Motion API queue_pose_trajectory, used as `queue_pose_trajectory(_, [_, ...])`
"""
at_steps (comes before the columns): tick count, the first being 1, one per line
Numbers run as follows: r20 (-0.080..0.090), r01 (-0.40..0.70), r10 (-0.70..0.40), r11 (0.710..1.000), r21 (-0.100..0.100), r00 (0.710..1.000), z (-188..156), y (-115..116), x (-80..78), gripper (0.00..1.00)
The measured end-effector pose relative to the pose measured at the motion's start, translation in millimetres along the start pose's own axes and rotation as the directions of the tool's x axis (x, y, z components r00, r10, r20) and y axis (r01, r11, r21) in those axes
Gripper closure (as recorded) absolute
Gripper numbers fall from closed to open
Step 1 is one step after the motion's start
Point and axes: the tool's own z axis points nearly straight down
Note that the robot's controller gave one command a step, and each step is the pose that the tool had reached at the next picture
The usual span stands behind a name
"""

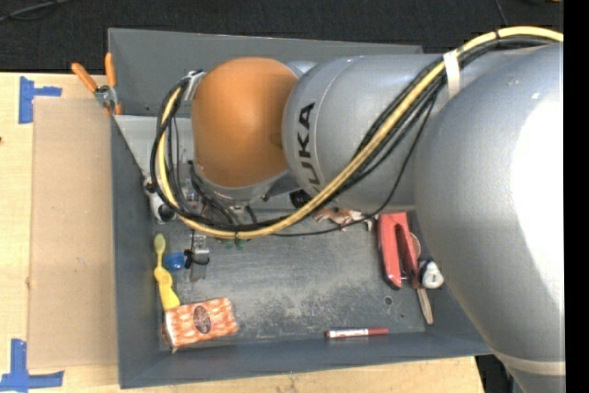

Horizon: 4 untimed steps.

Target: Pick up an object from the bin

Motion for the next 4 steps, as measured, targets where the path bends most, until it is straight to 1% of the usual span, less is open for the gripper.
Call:
queue_pose_trajectory(1, [0.007,-0.005,0.005,1.0,-0.002,1.0,-5,-2,-2.1,0.0])
queue_pose_trajectory(2, [0.007,0.16,-0.16,0.987,-0.001,0.987,67,3,46.5,0.0])
queue_pose_trajectory(3, [0.013,0.194,-0.194,0.981,-0.001,0.981,36,1,70.7,0.0])
queue_pose_trajectory(4, [0.0,-0.027,0.027,1.0,0.001,1.0,62,-24,91.9,0.0])
